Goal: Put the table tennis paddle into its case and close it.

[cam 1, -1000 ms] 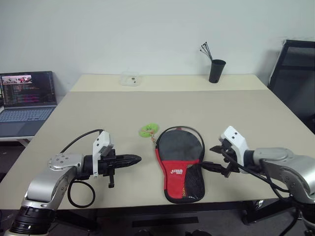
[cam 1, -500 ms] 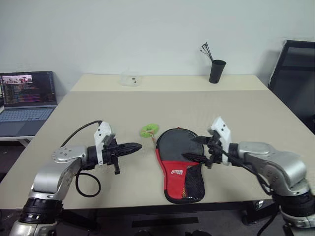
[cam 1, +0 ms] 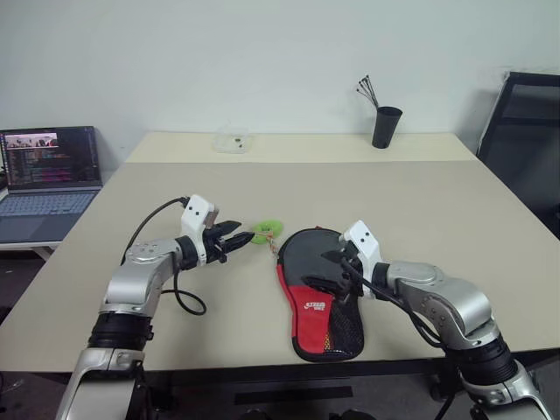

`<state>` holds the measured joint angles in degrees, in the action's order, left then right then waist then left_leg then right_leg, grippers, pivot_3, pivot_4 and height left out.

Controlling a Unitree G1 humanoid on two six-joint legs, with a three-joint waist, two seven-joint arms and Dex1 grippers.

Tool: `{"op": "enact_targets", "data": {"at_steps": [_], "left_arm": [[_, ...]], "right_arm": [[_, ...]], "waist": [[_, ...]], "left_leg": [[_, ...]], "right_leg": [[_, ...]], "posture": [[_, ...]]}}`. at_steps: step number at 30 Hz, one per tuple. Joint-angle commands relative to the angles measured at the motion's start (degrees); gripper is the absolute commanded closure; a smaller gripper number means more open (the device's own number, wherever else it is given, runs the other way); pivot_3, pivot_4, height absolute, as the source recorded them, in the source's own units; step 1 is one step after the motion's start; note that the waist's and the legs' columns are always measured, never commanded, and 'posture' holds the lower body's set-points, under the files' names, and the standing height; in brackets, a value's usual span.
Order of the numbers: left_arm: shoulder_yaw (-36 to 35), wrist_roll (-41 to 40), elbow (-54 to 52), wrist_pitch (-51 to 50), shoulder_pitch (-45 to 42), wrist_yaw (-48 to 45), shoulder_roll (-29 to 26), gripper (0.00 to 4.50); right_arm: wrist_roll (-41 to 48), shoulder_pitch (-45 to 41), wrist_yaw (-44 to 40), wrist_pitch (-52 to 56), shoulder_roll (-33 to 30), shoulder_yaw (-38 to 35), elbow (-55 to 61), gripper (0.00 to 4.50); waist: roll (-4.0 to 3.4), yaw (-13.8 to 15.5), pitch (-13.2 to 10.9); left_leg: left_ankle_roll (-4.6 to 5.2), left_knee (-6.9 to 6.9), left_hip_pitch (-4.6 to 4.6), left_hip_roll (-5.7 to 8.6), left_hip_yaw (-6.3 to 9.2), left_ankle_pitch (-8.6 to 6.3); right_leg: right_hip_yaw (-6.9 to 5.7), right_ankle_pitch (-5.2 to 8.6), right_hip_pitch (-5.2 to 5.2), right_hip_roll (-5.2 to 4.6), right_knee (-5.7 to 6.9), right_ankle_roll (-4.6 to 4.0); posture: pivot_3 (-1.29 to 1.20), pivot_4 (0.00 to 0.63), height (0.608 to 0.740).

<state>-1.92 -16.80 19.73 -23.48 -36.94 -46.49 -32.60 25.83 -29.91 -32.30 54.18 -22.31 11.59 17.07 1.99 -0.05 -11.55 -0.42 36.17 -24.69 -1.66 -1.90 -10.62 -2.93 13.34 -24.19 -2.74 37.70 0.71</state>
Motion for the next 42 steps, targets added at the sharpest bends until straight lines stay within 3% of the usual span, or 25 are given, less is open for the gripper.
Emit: {"op": "enact_targets", "data": {"at_steps": [1, 3, 15, 27, 30, 40, 42], "left_arm": [[0.5, 2.1, 5.4, 3.2, -4.9, 0.8, 1.6, 0.42], [0.9, 3.3, 10.0, 4.6, -7.6, 1.1, 3.0, 0.02], [2.8, 11.0, 41.9, 9.9, -22.8, 3.3, 9.0, 0.02], [2.1, 14.6, 51.5, 13.0, -26.2, 4.1, 12.0, 0.02], [1.6, 14.7, 51.7, 13.1, -26.0, 4.1, 12.4, 0.52], [-0.6, 14.3, 51.4, 12.2, -25.2, 3.3, 12.5, 3.91], [-1.1, 14.0, 51.2, 12.3, -25.0, 3.3, 12.4, 4.39]], "right_arm": [[-0.6, -0.8, 0.1, -1.4, 0.6, 0.0, 0.5, 0.0], [-0.8, -0.8, 0.1, -1.5, 0.7, 0.2, 0.4, 0.0], [-2.1, -0.8, 0.4, -1.6, 2.1, 0.4, 0.3, 0.0], [-3.7, -0.3, 2.5, -2.3, 2.8, 0.0, 0.5, 0.0], [-4.4, -0.3, 3.2, -3.1, 3.1, 0.0, 0.1, 0.0], [-5.6, -0.9, 3.3, -4.4, 3.6, 0.7, -1.3, 0.0], [-6.7, -1.2, 3.5, -5.4, 3.8, 1.5, -2.4, 0.0]], "waist": [[0.0, 0.0, 0.0], [0.01, 0.0, 0.0], [0.02, -0.1, 0.0], [0.04, 0.0, 0.0], [0.04, 0.0, 0.0], [0.05, 0.0, 0.0], [0.05, 0.0, 0.0]], "left_leg": [[0.0, 0.0, 0.0, 0.0, 0.01, 0.0], [0.0, 0.03, 0.0, 0.0, 0.02, 0.0], [0.0, 0.12, -0.05, 0.02, -0.04, 0.0], [0.0, 0.36, -0.08, 0.0, 0.04, 0.0], [0.0, 0.42, -0.09, 0.01, 0.04, 0.0], [0.0, 0.49, -0.12, 0.01, 0.06, 0.0], [0.0, 0.5, -0.12, 0.0, 0.07, 0.0]], "right_leg": [[-0.01, 0.0, 0.0, 0.0, 0.01, 0.0], [-0.02, 0.0, 0.01, 0.01, 0.04, 0.01], [-0.45, -0.01, 0.02, 0.01, 0.07, 0.02], [-0.66, -0.01, 0.11, -0.02, 0.22, 0.01], [-0.66, -0.01, 0.12, -0.04, 0.24, 0.01], [-0.7, -0.01, 0.13, -0.06, 0.28, 0.01], [-0.71, -0.01, 0.13, -0.06, 0.3, 0.01]], "posture": [[0.0, 0.15, 0.74], [0.0, 0.15, 0.74], [0.0, 0.15, 0.74], [0.0, 0.15, 0.74], [0.0, 0.15, 0.74], [0.0, 0.15, 0.74], [0.0, 0.15, 0.74]]}}
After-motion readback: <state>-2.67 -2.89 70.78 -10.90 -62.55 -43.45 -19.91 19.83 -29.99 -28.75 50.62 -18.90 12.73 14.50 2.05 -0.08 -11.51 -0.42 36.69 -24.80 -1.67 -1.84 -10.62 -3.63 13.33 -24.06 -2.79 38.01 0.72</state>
